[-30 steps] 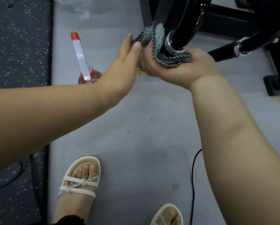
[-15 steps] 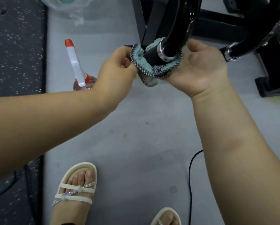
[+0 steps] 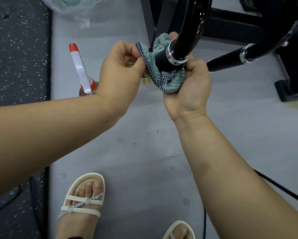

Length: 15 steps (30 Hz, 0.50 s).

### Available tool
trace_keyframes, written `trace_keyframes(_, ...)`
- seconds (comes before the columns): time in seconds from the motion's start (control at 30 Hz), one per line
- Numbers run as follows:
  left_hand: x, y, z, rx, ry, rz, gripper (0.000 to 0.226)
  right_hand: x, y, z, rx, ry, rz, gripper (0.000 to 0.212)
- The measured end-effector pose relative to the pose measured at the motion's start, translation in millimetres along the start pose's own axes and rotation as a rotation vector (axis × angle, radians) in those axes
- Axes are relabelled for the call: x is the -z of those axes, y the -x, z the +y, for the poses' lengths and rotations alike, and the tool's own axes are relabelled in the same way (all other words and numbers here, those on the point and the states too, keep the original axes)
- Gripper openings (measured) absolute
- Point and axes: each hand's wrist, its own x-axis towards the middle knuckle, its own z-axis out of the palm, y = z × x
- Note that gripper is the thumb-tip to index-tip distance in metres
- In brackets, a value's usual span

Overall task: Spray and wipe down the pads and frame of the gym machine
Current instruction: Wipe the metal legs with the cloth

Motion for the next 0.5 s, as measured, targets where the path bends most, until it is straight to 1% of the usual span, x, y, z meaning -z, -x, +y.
trace_keyframes(0.07,6,1,-4,-0.079,-0.122,-0.117,0.026,13,1,-9,-0.054,0.121,-0.22,0.05)
trace_keyframes(0.1,10,3,-6,-0.106,-0.188,-0.191,0.033,24,1,-13,-0.078,0.27,-0.312,0.063)
trace_keyframes(0.13,12,5,-8,-0.129,-0.26,-0.261,0.042,32,1,-16,-0.072,0.483,-0.381,0.072)
trace_keyframes(0.17,13,6,-10,-0.157,-0.319,-0.322,0.052,38,2,-19,-0.055,0.722,-0.428,0.081)
trace_keyframes(0.2,12,7,-11,-0.161,-0.361,-0.378,0.061,42,1,-19,-0.039,0.913,-0.44,0.091)
trace_keyframes(0.23,11,7,-12,-0.153,-0.351,-0.416,0.068,44,0,-18,-0.016,1.055,-0.439,0.1)
trace_keyframes(0.27,11,9,-8,-0.112,-0.307,-0.427,0.072,44,0,-16,0.025,1.131,-0.412,0.106)
trace_keyframes(0.3,11,7,-8,-0.076,-0.243,-0.417,0.074,43,-1,-13,0.056,1.152,-0.375,0.106)
trace_keyframes(0.33,18,11,-3,-0.067,-0.155,-0.428,0.072,42,-5,-8,0.093,1.126,-0.319,0.1)
trace_keyframes(0.37,11,6,-6,-0.067,-0.118,-0.412,0.069,33,-2,-5,0.116,1.088,-0.282,0.092)
trace_keyframes(0.4,10,11,0,-0.081,-0.099,-0.405,0.064,25,1,-2,0.137,1.002,-0.225,0.085)
trace_keyframes(0.47,0,-3,-15,-0.094,-0.087,-0.391,0.053,2,10,-1,0.154,0.805,-0.087,0.071)
trace_keyframes(0.5,7,-9,-49,-0.078,-0.093,-0.453,0.058,-6,18,1,0.216,0.735,-0.061,0.065)
